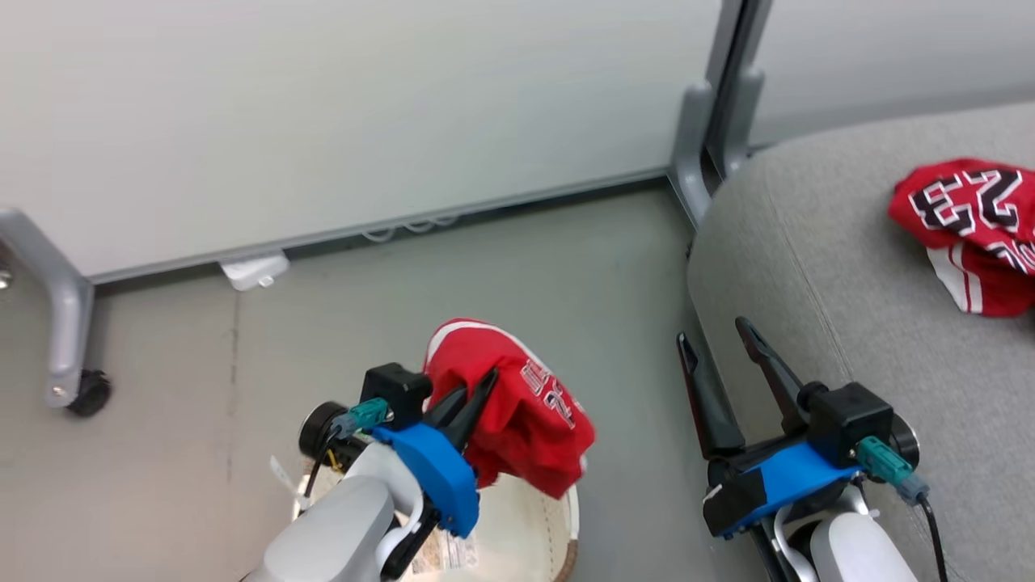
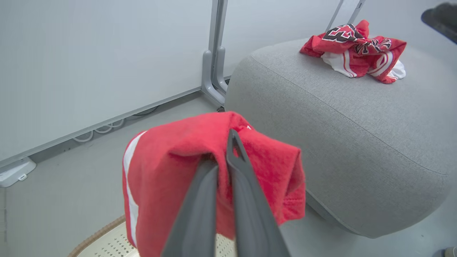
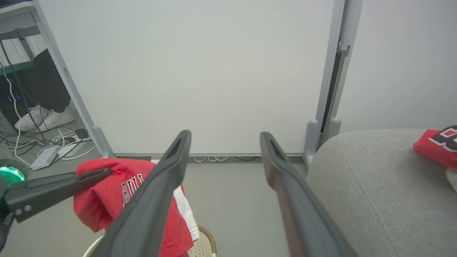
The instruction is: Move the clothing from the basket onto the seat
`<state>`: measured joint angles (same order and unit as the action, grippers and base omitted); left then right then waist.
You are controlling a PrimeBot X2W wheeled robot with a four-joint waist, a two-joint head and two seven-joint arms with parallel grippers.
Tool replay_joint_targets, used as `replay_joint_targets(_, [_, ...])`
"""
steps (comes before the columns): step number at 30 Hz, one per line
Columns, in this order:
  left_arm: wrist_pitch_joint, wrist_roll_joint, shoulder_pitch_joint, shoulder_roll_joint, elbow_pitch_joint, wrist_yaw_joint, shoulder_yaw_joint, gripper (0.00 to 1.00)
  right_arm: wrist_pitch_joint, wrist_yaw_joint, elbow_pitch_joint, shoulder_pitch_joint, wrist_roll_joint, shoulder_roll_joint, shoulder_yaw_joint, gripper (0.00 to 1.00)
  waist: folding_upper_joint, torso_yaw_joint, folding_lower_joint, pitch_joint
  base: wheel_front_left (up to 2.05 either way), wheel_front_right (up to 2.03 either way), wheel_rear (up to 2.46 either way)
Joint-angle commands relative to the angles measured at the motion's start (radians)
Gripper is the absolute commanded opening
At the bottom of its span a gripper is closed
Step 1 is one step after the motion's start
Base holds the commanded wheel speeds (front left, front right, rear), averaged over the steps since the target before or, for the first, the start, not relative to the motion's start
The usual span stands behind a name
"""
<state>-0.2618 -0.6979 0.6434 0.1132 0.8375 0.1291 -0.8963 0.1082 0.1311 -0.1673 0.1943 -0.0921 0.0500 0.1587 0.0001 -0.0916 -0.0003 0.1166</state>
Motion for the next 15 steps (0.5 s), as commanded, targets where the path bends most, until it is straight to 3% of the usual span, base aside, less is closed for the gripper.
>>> replay_joint_targets(1, [-0.005, -0.008, 0.021, -0.006, -0.018, 0.002, -0.005, 0.00, -0.008, -0.001, 0.005, -0.026, 0.000, 0.001, 0.002, 1.00, -0.0001, 0.046, 0.0003, -0.059, 0.00, 0.00, 0.00])
replay_joint_targets(15, [-0.005, -0.012, 0.172, -0.038, -0.090, 0.002, -0.101, 0.00, -0.044, -0.001, 0.015, -0.061, -0.008, 0.001, 0.041, 1.00, -0.0001, 0.054, 0.0003, -0.119, 0.00, 0.00, 0.00])
